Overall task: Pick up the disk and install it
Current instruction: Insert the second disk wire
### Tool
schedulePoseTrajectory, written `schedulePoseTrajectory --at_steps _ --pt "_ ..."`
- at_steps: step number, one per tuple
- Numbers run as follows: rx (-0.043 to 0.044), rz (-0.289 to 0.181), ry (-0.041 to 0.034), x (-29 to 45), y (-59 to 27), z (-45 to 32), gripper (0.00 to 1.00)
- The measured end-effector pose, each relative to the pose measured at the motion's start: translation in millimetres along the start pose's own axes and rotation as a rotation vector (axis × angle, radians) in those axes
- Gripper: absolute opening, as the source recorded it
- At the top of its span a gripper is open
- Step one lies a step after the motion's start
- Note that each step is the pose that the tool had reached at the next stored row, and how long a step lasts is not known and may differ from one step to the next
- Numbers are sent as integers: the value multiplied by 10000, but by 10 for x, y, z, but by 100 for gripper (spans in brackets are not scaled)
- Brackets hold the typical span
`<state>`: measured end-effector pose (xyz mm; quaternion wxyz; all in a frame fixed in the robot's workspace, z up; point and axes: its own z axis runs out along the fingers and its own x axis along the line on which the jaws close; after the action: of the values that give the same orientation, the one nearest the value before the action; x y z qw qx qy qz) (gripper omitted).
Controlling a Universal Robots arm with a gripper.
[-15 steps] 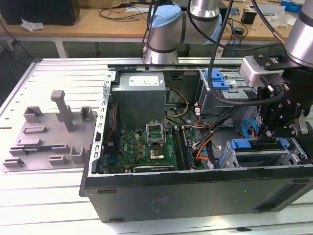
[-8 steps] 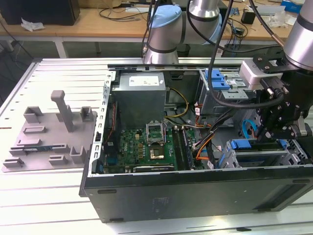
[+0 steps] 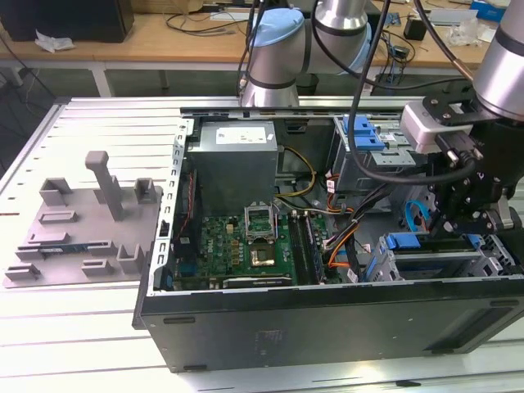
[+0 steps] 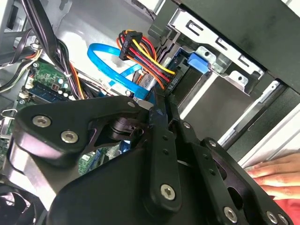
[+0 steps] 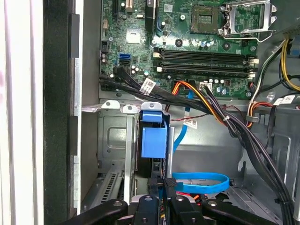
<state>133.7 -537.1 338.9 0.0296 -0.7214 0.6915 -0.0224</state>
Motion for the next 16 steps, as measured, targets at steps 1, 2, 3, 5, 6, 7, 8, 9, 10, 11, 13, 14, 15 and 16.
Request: schedulePoseTrajectory --at_steps 1,2,3,5,6,7,8,9,10,11,13,14,15,16 --pt "-1 -13 0 0 0 0 16" --pt "-1 -25 -3 0 0 1 16" --pt "-1 -27 -5 -1 0 -3 16" --pt "0 -29 -4 -1 -6 -72 18" --pt "0 -28 -4 -1 -8 -97 24" --pt "0 -29 0 -1 -10 -125 30" --pt "0 -29 2 -2 -11 -144 30" --pt "-1 -29 8 -2 -12 -163 30" --pt "-1 -29 10 -2 -13 -171 30" --pt "-1 -29 13 -2 -13 -175 30" --pt "-1 -30 13 -2 -13 -177 30" --pt "-1 -31 18 -2 -13 -177 30" --pt "-1 -33 17 -2 -13 -171 30" --pt "-1 -34 17 -2 -12 -170 30"
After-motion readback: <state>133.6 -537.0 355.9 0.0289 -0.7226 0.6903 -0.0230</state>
